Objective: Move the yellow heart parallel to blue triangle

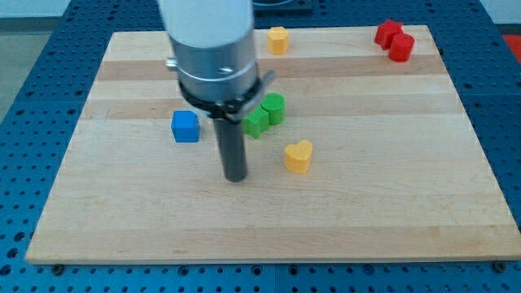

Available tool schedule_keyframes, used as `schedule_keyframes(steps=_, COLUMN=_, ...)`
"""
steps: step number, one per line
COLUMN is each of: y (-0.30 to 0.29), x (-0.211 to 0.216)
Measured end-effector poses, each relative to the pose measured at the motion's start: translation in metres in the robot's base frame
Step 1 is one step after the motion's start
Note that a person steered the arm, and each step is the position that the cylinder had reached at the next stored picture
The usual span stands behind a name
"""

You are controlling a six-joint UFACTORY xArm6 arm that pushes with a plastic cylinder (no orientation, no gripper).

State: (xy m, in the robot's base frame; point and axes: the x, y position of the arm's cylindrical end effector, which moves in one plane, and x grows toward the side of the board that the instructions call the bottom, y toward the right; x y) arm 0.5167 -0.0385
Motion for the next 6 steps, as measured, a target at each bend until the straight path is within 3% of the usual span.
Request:
schedule_keyframes(steps=2, y=0.063, x=0.0)
schedule_keyframes(steps=6, y=0.09, x=-0.067)
